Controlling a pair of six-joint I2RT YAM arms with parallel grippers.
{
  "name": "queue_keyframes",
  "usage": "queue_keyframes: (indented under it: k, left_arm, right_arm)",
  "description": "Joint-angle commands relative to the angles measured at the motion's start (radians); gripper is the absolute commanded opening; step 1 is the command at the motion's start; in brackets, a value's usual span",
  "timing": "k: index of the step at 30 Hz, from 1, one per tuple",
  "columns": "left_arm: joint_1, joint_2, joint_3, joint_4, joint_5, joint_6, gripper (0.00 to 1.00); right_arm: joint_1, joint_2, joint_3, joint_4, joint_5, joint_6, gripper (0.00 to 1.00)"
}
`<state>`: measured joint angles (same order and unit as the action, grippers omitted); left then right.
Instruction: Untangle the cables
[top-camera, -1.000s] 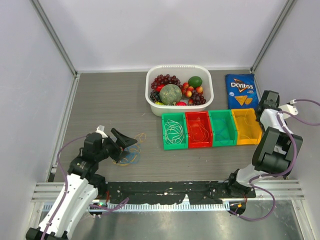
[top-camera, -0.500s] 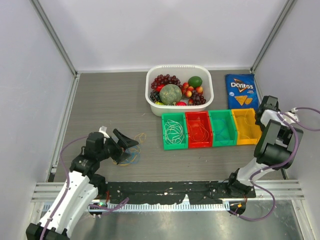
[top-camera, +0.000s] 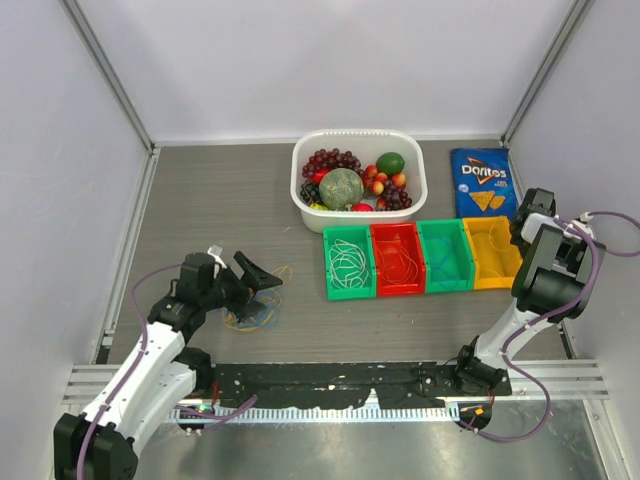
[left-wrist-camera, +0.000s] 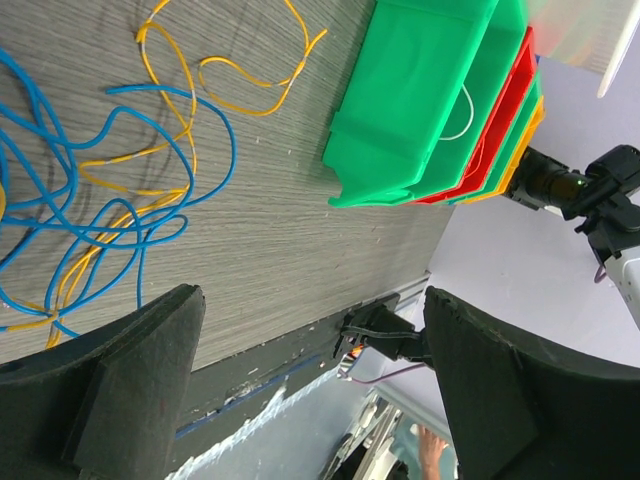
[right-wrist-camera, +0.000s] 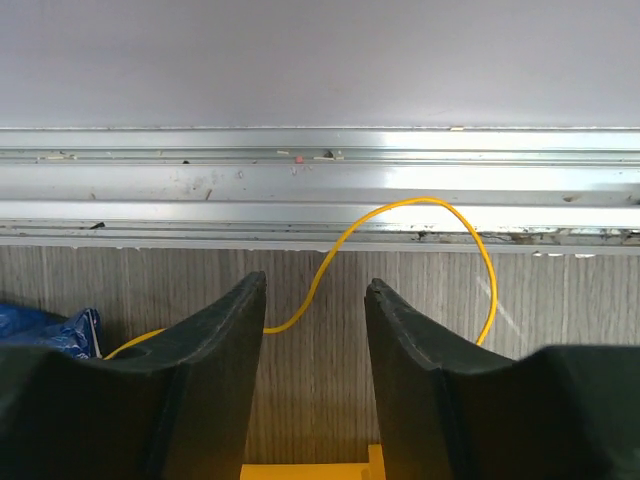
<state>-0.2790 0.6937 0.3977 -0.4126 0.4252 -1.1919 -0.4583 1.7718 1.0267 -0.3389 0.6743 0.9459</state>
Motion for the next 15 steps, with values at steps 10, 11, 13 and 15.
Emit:
queue_keyframes:
  k: [10,11,13,15]
  left_arm:
    - [0.004,-0.028,0.056,0.023,0.021,0.043,0.95]
    - [0.004,-0.033,0.058,0.02,0.021,0.043,0.95]
    - [0.004,-0.034,0.059,0.015,0.02,0.043,0.95]
    - [0.004,-0.033,0.056,0.017,0.02,0.041,0.95]
  right_arm:
    - [0.0,-0.018,0.004,0.061,-0.018,0.016,0.09]
    - [-0.002,-0.041,0.0,0.066,-0.021,0.014,0.04]
    - [-0.002,-0.076,-0.008,0.066,-0.03,0.01,0.01]
    - [-0.002,-0.127,-0.026,0.069,-0.047,0.011,0.01]
